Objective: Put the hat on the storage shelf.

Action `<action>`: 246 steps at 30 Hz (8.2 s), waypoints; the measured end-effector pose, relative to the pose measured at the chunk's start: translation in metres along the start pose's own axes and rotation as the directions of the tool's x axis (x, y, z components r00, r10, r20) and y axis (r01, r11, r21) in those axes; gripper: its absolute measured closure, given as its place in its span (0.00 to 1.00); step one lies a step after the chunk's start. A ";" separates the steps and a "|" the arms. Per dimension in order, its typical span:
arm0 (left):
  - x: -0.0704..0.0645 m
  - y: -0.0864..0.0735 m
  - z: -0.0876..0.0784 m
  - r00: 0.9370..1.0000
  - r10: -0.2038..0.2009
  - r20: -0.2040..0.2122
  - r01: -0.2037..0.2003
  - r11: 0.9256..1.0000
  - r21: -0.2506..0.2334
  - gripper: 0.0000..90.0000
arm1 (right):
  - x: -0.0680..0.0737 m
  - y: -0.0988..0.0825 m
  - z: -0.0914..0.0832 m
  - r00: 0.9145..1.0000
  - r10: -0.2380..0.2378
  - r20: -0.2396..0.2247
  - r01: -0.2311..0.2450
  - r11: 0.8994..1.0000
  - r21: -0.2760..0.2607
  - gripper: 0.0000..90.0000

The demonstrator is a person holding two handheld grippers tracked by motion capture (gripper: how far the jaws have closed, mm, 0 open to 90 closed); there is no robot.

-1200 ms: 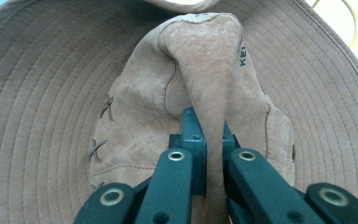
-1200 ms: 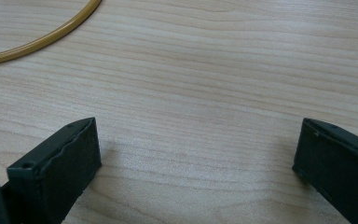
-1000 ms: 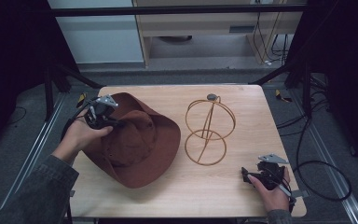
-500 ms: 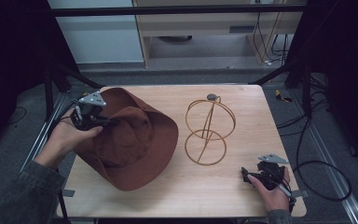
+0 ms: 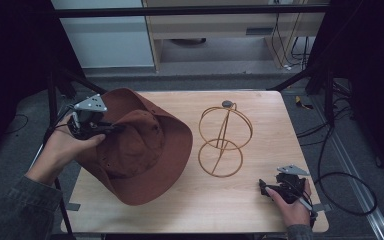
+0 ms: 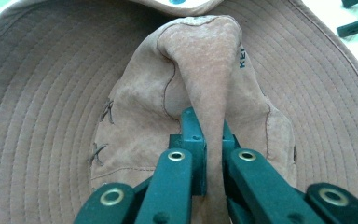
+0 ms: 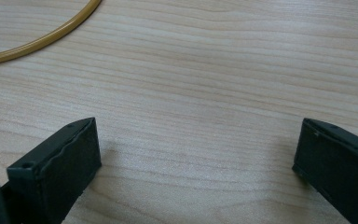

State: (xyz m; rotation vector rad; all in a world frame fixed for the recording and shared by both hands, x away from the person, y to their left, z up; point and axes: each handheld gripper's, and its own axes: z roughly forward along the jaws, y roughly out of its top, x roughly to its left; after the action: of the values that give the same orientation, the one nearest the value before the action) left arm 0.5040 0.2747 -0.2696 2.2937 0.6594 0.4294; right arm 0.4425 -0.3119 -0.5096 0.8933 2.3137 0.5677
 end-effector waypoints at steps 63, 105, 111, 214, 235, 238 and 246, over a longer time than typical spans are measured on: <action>-0.056 0.114 -0.016 0.979 0.196 0.058 -0.187 0.974 -0.129 0.99 | 0.000 0.000 0.000 1.000 0.001 -0.001 -0.001 1.000 0.002 0.01; -0.088 0.190 0.032 0.960 0.266 0.088 -0.258 0.961 -0.098 0.99 | 0.001 0.000 0.000 1.000 0.005 -0.002 -0.005 1.000 0.001 0.01; -0.091 0.203 0.046 0.959 0.272 0.081 -0.266 0.961 -0.081 0.98 | 0.001 0.000 0.000 1.000 0.003 -0.004 -0.003 1.000 0.002 0.01; -0.098 0.241 0.162 0.975 0.189 0.117 -0.192 0.981 0.015 0.65 | 0.000 0.000 0.000 1.000 0.004 -0.005 -0.004 1.000 0.001 0.01; -0.098 0.239 0.149 0.982 0.165 0.092 -0.166 0.986 0.008 0.26 | -0.002 0.001 0.000 1.000 -0.013 -0.002 0.013 1.000 -0.001 0.01; -0.100 0.237 0.145 0.980 0.171 0.098 -0.172 0.985 0.000 0.18 | -0.002 0.001 0.000 1.000 -0.012 -0.002 0.012 1.000 -0.001 0.01; -0.102 0.232 0.133 0.979 0.171 0.110 -0.169 0.985 -0.023 0.12 | -0.002 0.001 0.000 1.000 -0.011 -0.001 0.011 1.000 0.001 0.01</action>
State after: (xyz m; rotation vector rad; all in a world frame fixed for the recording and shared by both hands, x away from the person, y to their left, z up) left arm 0.5607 0.0010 -0.2106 2.3509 0.4055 0.3806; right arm 0.4441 -0.3126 -0.5088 0.8798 2.3182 0.5625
